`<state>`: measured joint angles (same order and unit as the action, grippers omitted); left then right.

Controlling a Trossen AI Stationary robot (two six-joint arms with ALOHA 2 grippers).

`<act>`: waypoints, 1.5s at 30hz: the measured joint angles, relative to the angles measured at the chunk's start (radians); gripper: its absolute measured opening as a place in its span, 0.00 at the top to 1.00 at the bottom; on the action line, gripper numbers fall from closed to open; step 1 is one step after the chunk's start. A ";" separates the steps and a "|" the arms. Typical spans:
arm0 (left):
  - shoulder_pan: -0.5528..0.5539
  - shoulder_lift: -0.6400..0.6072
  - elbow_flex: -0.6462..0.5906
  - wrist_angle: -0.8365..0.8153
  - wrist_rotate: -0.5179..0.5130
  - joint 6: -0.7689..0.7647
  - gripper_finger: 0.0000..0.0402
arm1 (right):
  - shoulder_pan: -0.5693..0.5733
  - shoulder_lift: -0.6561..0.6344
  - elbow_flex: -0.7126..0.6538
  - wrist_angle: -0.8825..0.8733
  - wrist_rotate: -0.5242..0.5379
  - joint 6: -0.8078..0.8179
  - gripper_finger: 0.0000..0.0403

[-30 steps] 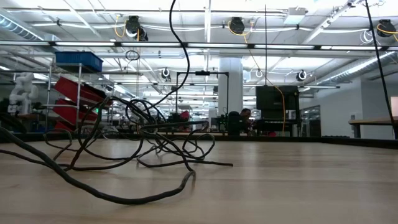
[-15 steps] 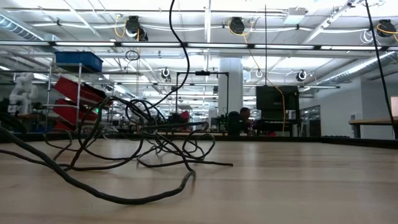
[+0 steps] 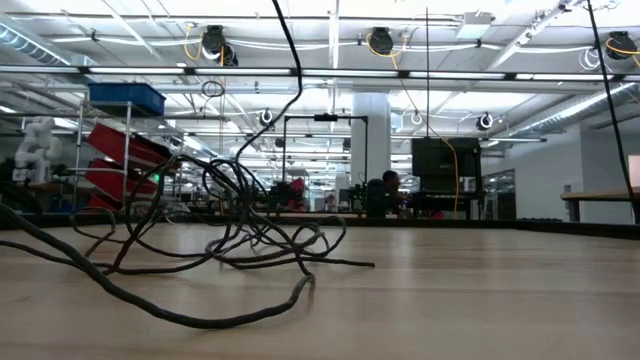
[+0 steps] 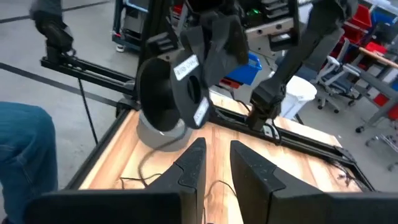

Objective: Coil cords
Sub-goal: Coil the black wire onto the spool

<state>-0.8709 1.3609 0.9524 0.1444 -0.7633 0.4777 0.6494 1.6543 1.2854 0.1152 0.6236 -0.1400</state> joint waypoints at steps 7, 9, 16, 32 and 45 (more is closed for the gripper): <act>0.035 0.000 0.000 0.007 0.028 0.002 1.00 | 0.001 0.009 0.000 0.109 -0.001 -0.081 0.80; 0.045 0.000 0.000 0.007 0.033 0.001 1.00 | -0.002 0.015 0.000 0.113 0.000 -0.087 0.78; 0.059 0.000 0.000 0.039 0.030 -0.009 1.00 | -0.004 0.016 0.000 0.145 0.009 -0.120 0.75; 0.166 -0.013 0.000 0.191 0.096 0.054 1.00 | -0.005 0.009 0.165 -0.074 0.008 -0.189 0.75; 0.210 -0.015 0.000 0.179 0.164 0.053 1.00 | -0.070 0.009 0.166 -0.152 0.005 -0.197 0.75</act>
<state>-0.6609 1.3457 0.9524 0.3233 -0.5995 0.5307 0.5791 1.6630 1.4517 -0.0367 0.6287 -0.3367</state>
